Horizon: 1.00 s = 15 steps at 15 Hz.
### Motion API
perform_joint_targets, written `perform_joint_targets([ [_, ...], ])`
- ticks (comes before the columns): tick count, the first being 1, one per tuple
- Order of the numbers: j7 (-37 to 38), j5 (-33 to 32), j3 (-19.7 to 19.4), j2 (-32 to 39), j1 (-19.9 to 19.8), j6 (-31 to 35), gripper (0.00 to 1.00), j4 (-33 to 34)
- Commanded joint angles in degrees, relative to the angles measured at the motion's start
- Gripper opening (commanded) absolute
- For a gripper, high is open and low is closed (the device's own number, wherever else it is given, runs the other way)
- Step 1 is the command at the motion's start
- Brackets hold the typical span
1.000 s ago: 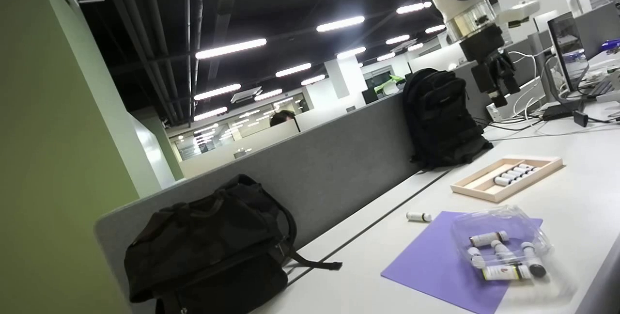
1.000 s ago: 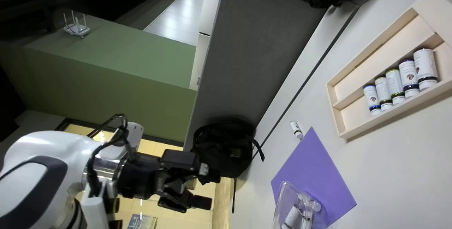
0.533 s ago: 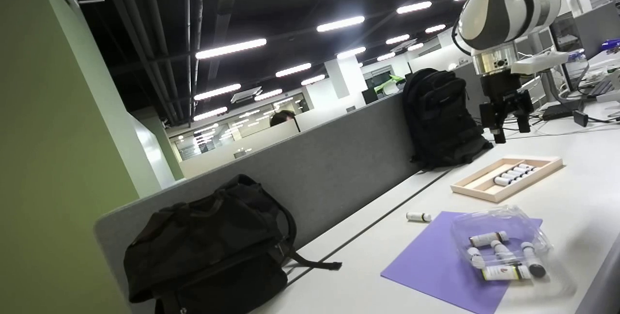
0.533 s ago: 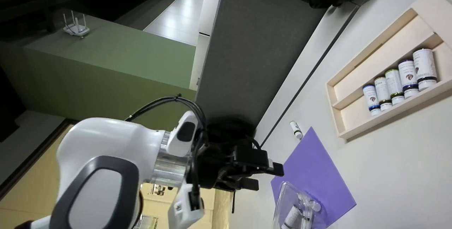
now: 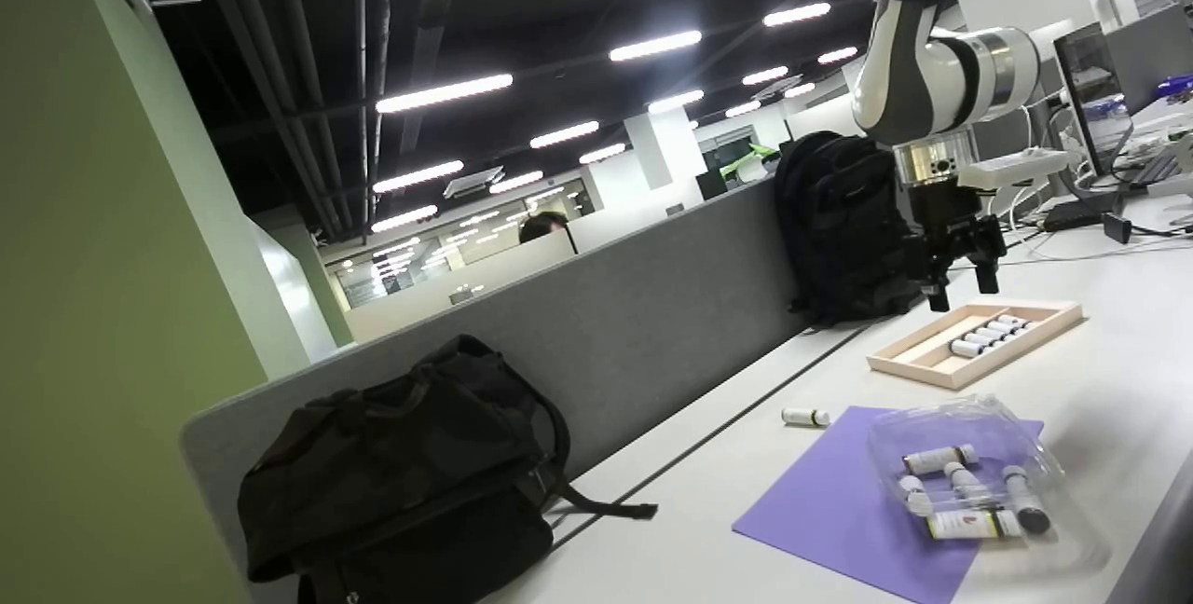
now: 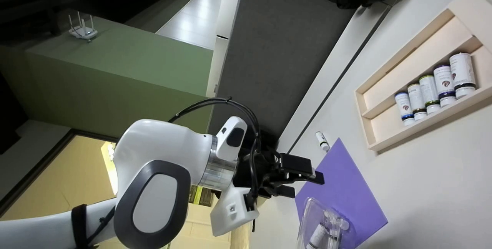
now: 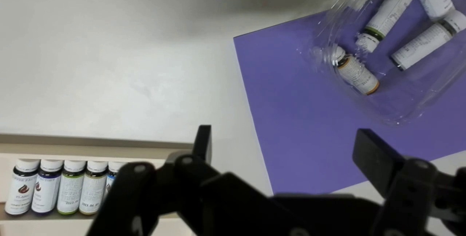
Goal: Open the box
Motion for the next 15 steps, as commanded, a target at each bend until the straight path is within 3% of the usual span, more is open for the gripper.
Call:
perform_joint_targets([
  [1,0.18,-0.18,1.73,-0.10,-1.74,-0.13,1.00,0.05],
  [8,-24.31,23.75,0.70,5.29,-5.12,-2.12,1.00,3.19],
  [10,-31.89,30.60,0.86,7.28,-6.27,-5.70,1.00,4.87],
  [15,-37.80,33.07,2.34,15.53,-9.82,-18.17,1.00,11.28],
])
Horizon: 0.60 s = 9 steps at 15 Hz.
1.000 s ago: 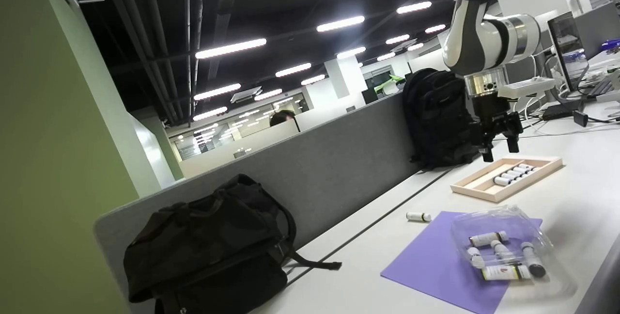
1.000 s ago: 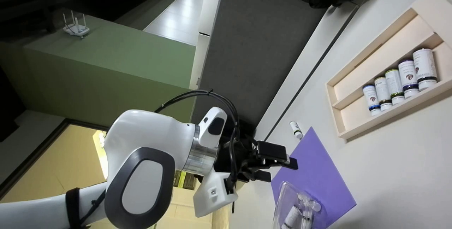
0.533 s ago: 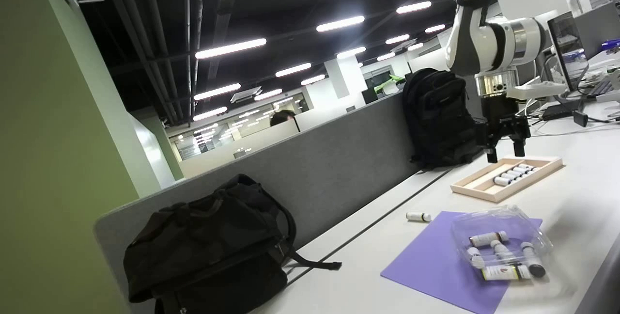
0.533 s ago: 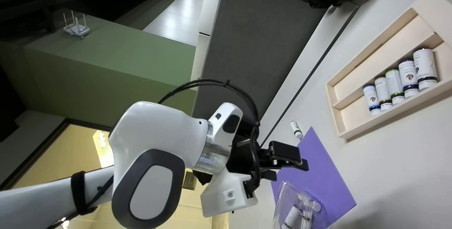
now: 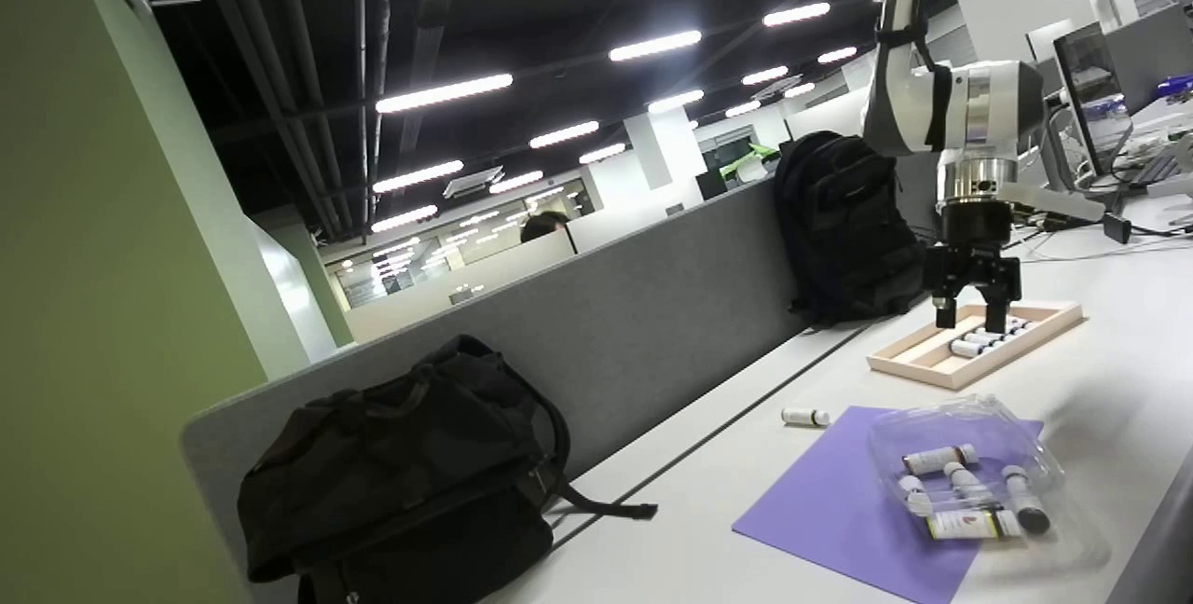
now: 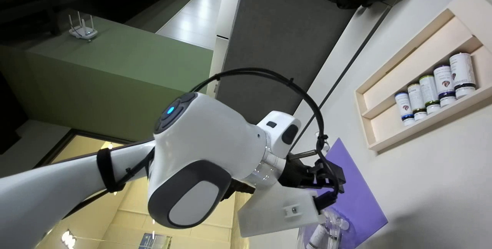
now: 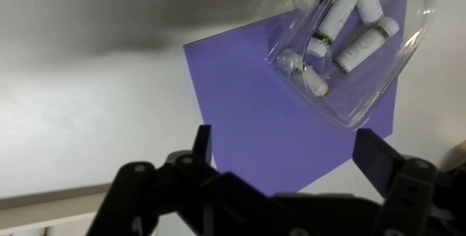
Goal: Open the box
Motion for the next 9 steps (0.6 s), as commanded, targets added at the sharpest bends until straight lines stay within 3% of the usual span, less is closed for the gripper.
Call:
perform_joint_targets([
  [1,-1.90,0.33,1.48,7.36,-2.95,-8.35,1.00,6.85],
  [3,2.69,-1.54,1.51,10.58,-2.56,-8.23,1.00,9.16],
  [4,-0.52,-0.55,1.83,6.75,-2.96,-6.97,1.00,5.40],
  [9,0.23,-0.85,2.35,10.89,-3.25,-6.97,1.00,8.23],
])
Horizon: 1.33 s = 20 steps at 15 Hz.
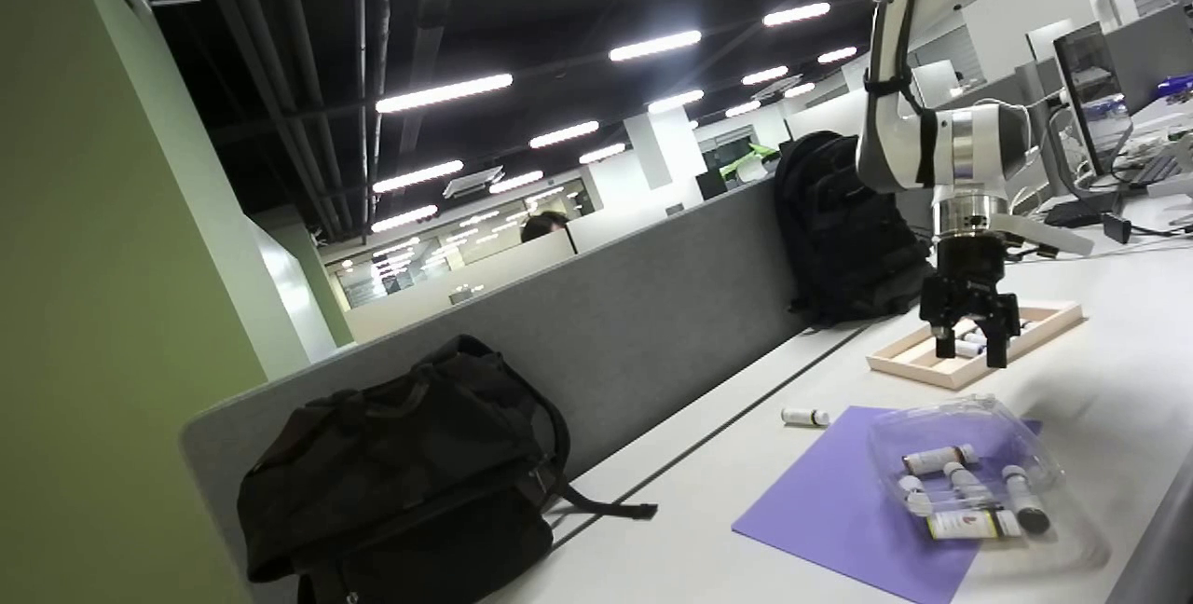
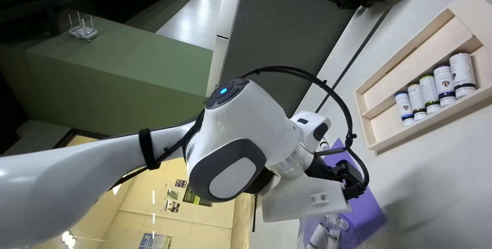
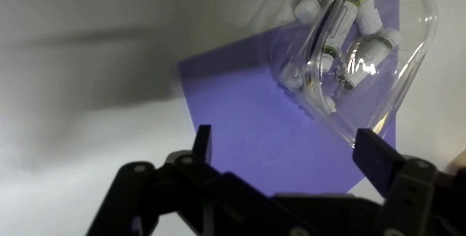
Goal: Open the box
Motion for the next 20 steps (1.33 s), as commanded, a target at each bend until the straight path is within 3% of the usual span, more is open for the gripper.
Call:
perform_joint_targets([
  [1,-0.01,-0.24,1.42,0.03,-1.50,-0.71,1.00,0.15],
  [13,-6.77,-0.25,3.09,2.30,-3.04,-9.78,1.00,1.72],
  [20,-10.91,0.15,2.92,2.28,-3.28,-10.78,1.00,1.58],
])
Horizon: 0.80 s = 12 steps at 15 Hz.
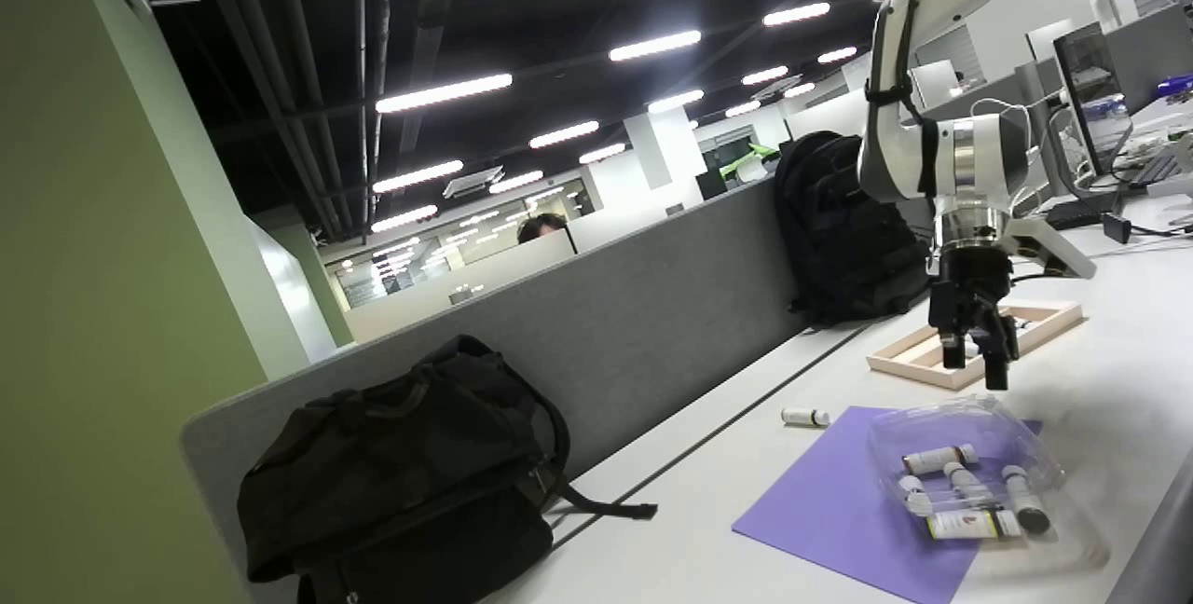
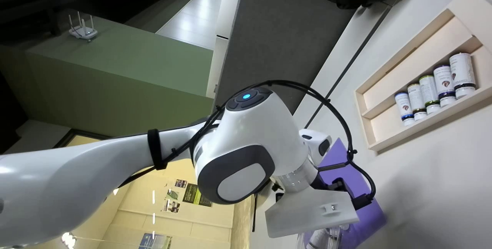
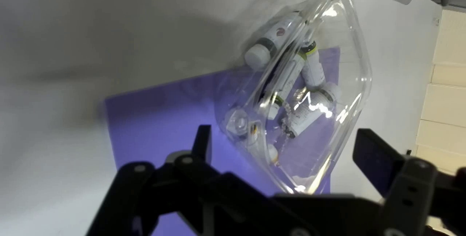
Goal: Open the box
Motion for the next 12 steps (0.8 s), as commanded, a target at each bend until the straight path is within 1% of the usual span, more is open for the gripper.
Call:
perform_joint_targets([
  [1,-1.62,0.15,0.05,0.62,-0.98,-1.58,1.00,1.43],
  [5,-2.55,0.52,0.17,0.64,-1.05,-1.93,1.00,1.76],
  [12,-3.16,2.53,-0.36,2.22,-2.61,-7.30,1.00,4.11],
])
